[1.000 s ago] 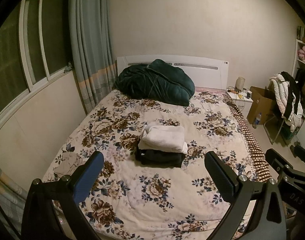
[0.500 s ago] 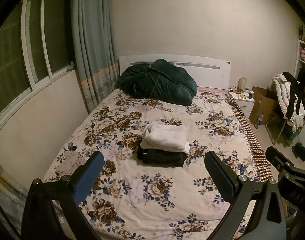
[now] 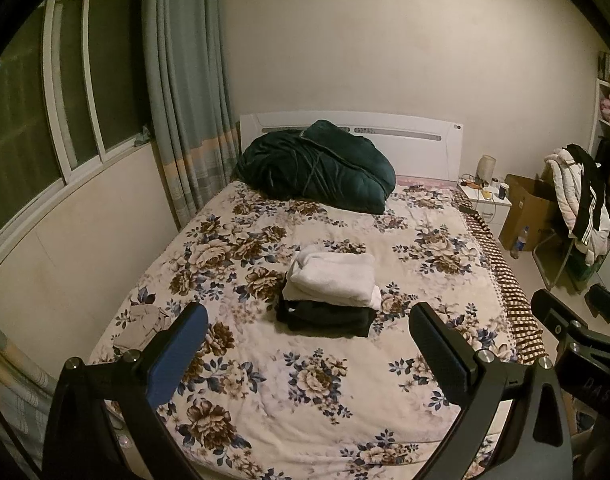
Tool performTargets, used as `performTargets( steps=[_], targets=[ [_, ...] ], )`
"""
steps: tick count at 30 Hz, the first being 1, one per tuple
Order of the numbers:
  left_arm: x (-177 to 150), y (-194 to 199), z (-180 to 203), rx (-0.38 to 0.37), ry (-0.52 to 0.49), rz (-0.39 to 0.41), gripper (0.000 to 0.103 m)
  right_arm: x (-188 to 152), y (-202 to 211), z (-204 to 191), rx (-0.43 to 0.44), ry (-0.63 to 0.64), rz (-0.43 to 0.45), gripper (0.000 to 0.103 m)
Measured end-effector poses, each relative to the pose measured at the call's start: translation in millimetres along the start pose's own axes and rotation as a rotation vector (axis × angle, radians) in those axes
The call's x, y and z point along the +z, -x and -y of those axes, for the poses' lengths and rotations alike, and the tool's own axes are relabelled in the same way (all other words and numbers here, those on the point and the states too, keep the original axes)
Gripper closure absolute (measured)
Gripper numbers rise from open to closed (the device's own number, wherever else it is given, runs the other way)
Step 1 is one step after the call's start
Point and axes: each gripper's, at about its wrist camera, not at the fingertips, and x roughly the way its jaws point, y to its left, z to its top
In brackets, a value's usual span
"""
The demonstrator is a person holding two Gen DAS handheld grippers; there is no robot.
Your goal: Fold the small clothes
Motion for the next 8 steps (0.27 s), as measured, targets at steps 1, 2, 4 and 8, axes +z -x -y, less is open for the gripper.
performTargets(
  steps=[1, 2, 4, 8],
  targets=[
    [-1.5, -0.6, 1.4, 0.001, -0.002, 0.000, 0.000, -0.4, 0.0, 0.3, -0.001, 0.000, -0.001, 0.000],
    [-1.7, -0.7, 1.3, 0.000, -0.002, 0.000, 0.000, -0.5, 0.1, -0.1, -0.001, 0.000, 0.000, 0.000],
    [-1.6, -1.0, 1.1, -0.001, -0.002, 0.000, 0.000, -1.1, 0.1, 0.1, -0.002, -0.001, 0.000, 0.000],
    [-0.2, 2.1, -3.0, 0.002, -0.001, 0.013, 0.000, -1.9, 0.5, -0.7, -0.003, -0.003, 0.000, 0.000]
  ],
)
